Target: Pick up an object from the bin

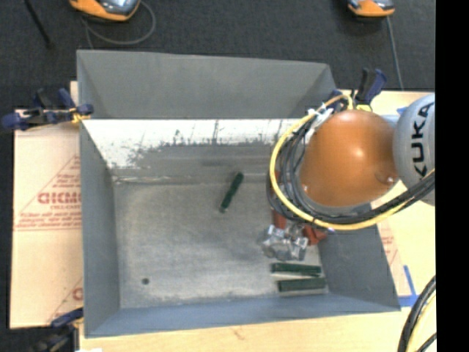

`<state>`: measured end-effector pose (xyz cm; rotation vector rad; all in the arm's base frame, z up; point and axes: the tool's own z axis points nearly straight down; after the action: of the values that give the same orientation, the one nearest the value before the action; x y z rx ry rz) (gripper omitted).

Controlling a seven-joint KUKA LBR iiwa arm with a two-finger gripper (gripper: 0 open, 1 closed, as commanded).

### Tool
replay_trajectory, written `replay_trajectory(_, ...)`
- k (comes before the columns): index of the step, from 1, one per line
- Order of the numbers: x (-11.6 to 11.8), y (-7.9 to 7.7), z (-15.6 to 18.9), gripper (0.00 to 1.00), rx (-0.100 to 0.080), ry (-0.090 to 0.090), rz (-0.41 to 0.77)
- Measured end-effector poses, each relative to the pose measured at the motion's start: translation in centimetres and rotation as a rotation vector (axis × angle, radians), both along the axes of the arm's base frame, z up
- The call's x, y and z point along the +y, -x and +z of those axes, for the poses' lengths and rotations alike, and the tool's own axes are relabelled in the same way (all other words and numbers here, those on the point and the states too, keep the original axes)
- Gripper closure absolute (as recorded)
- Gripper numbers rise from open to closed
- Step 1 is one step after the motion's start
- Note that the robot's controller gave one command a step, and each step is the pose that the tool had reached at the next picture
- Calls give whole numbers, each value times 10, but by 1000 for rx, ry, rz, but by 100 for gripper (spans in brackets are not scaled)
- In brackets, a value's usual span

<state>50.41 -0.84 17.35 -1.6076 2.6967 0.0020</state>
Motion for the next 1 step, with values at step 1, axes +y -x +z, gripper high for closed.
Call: replay_trajectory(1,-1,0,0,0,0,0,-4)
